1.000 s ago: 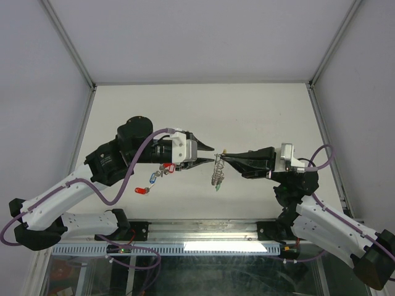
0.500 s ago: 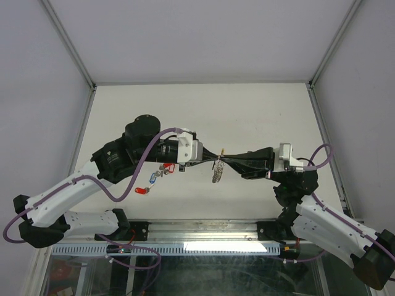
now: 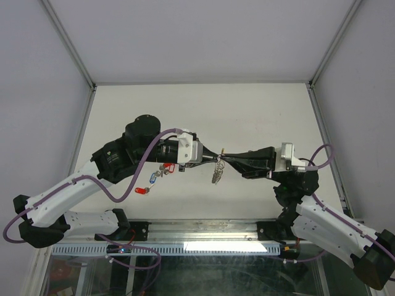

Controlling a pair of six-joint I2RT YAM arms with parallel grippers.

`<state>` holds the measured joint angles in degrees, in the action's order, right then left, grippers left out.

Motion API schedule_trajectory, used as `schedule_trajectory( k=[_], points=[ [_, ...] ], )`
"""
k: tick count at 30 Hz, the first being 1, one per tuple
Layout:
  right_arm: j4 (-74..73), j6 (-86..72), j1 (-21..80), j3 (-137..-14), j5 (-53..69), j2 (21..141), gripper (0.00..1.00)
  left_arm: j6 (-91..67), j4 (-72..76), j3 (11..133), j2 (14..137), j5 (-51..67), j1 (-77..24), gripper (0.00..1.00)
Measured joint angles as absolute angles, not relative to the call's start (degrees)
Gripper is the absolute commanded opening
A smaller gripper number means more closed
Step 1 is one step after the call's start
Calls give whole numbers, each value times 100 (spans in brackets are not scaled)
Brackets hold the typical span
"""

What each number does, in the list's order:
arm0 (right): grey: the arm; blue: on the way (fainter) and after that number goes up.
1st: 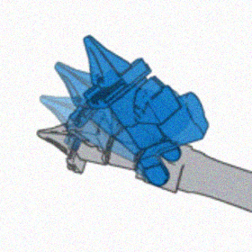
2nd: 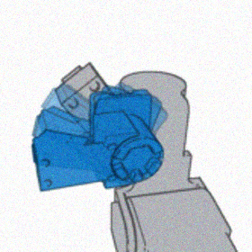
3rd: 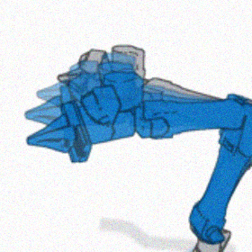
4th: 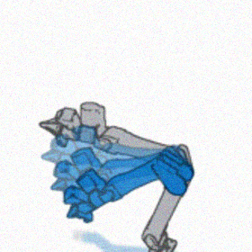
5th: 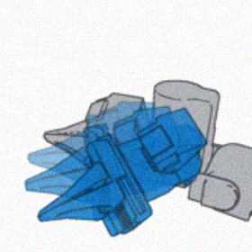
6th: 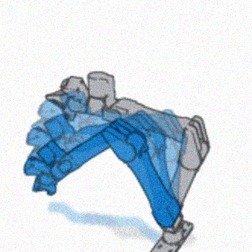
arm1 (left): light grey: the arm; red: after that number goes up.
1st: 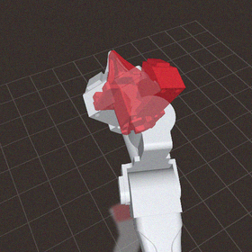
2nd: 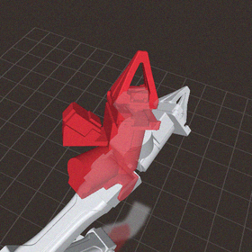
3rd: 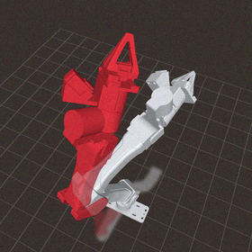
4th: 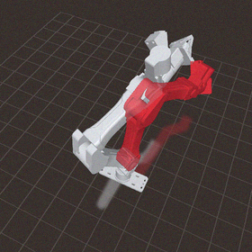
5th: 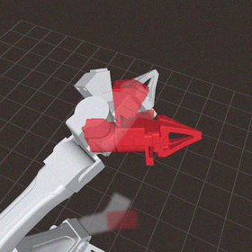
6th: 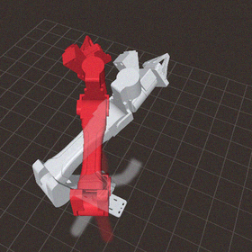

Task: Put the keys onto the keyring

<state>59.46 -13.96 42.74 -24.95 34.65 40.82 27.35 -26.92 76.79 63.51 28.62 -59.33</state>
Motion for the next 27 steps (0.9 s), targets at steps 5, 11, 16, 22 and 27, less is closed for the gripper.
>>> schedule_trajectory(
  k=[5, 11, 16, 22, 27],
  points=[
    [6071, -1428, 4274, -2495, 3352, 4082, 0, 2746, -2700, 7677, 6351, 2860, -5933, 22],
    [6099, -1444, 4274, -2495, 3326, 4082, 0, 2698, -2650, 7677, 6333, 2751, -5933, 30],
    [6086, -1433, 4274, -2495, 3330, 4082, 0, 2569, -2375, 7673, 6230, 2694, -5933, 31],
    [5896, -1347, 4274, -2495, 3374, 4042, 0, 2443, -2062, 7623, 6082, 2661, -5933, 31],
    [5749, -1291, 4274, -2495, 3411, 4038, 0, 2351, -1962, 7603, 6090, 2705, -5933, 28]
  ],
)
